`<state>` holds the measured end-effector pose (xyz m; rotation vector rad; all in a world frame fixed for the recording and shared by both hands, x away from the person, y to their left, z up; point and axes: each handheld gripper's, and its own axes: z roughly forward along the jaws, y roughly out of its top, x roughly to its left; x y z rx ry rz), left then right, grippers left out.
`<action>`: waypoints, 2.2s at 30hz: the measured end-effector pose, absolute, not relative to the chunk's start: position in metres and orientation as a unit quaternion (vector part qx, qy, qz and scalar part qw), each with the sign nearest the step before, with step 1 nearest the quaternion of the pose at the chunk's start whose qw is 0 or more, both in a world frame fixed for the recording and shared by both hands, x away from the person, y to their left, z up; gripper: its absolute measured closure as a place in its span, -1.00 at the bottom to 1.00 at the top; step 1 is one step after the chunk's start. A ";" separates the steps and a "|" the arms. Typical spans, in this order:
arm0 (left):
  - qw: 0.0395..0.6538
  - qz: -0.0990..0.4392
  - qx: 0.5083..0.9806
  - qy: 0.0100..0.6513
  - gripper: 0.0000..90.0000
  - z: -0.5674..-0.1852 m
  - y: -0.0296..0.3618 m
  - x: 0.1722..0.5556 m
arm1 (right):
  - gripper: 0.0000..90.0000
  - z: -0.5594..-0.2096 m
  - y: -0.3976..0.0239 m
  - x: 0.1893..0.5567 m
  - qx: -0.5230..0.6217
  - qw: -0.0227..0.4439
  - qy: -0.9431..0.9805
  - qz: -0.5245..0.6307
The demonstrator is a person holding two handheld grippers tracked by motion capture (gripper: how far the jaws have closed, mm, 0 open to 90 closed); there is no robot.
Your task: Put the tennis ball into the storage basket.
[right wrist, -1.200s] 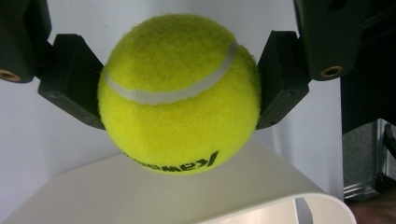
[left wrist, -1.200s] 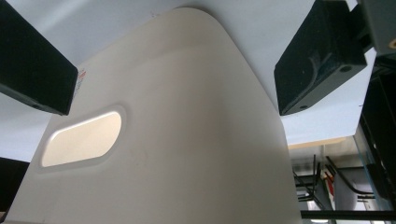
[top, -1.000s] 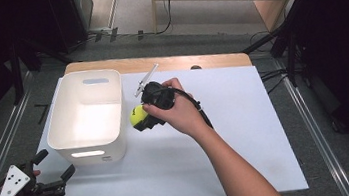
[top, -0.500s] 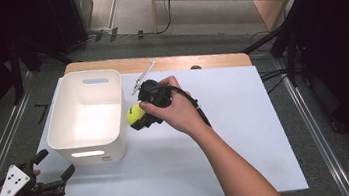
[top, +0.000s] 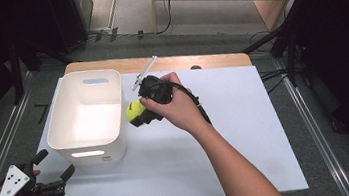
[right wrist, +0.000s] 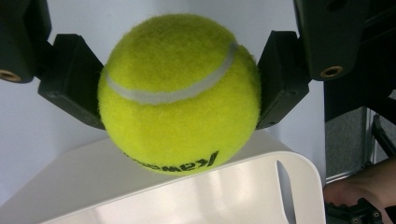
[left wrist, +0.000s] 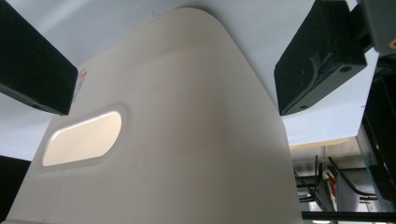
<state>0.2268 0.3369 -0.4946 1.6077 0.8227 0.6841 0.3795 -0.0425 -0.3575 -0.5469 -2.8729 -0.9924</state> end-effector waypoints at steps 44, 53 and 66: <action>0.572 0.287 0.684 0.350 -1.00 -0.494 0.338 0.226 | -0.47 -0.330 0.002 0.379 -0.138 0.026 -0.934 -0.330; 0.571 0.289 0.686 0.347 -1.00 -0.494 0.337 0.227 | -0.47 -0.335 0.017 0.380 -0.129 0.028 -0.936 -0.327; 0.572 0.287 0.685 0.348 -1.00 -0.494 0.337 0.227 | -0.48 -0.338 0.035 0.380 -0.130 0.021 -0.938 -0.321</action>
